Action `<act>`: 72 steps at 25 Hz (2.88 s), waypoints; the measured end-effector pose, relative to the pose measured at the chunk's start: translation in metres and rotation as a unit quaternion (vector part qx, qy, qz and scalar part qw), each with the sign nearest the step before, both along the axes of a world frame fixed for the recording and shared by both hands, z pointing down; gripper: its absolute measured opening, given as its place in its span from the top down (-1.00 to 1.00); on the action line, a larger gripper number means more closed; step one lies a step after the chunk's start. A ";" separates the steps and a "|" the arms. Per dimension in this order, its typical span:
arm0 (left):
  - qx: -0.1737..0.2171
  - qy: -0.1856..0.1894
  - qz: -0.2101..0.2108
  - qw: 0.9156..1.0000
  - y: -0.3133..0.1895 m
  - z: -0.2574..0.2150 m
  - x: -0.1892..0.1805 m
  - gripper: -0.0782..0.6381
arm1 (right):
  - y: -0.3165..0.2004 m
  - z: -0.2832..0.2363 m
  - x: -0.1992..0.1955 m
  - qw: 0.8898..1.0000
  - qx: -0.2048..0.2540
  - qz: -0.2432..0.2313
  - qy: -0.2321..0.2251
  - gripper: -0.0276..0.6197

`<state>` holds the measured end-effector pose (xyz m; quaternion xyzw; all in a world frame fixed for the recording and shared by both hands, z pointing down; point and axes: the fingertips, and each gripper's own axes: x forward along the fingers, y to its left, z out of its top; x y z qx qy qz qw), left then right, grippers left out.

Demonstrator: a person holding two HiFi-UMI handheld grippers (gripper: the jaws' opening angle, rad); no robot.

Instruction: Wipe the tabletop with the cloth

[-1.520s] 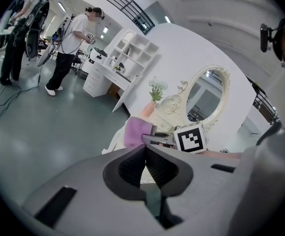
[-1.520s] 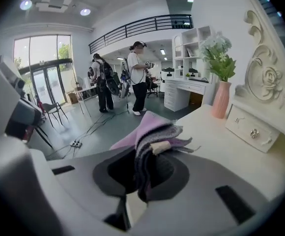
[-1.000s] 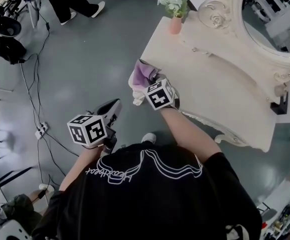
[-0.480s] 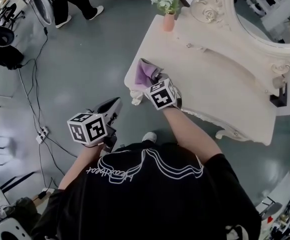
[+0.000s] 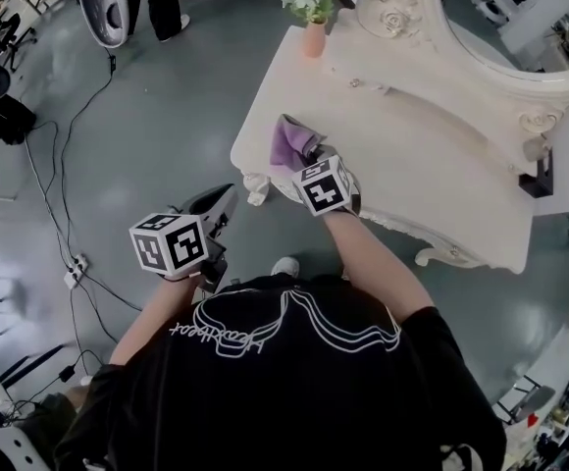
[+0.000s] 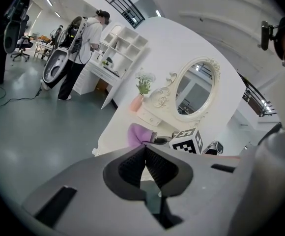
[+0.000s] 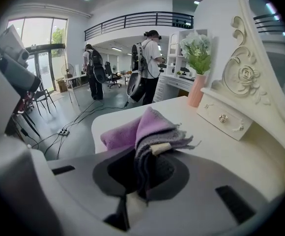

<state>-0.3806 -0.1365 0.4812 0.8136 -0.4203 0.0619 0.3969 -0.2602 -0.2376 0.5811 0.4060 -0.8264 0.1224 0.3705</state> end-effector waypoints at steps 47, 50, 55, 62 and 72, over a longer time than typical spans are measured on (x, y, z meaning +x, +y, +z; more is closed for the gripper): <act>0.023 0.019 0.074 0.997 -0.019 -0.022 0.162 0.77 | 0.055 0.003 0.200 0.997 -0.033 0.060 0.018 0.78; 0.022 0.020 0.073 0.997 -0.017 -0.023 0.177 0.77 | 0.059 0.003 0.214 0.997 -0.036 0.062 0.016 0.78; 0.018 0.024 0.066 0.997 -0.011 -0.022 0.193 0.77 | 0.068 0.005 0.242 0.997 -0.043 0.065 0.021 0.78; 0.017 0.013 0.081 0.996 -0.003 -0.024 0.222 0.77 | 0.077 0.004 0.279 0.996 -0.033 0.076 0.025 0.78; 0.022 0.000 0.107 0.994 0.006 -0.029 0.257 0.77 | 0.095 0.001 0.320 0.994 -0.031 0.108 0.019 0.78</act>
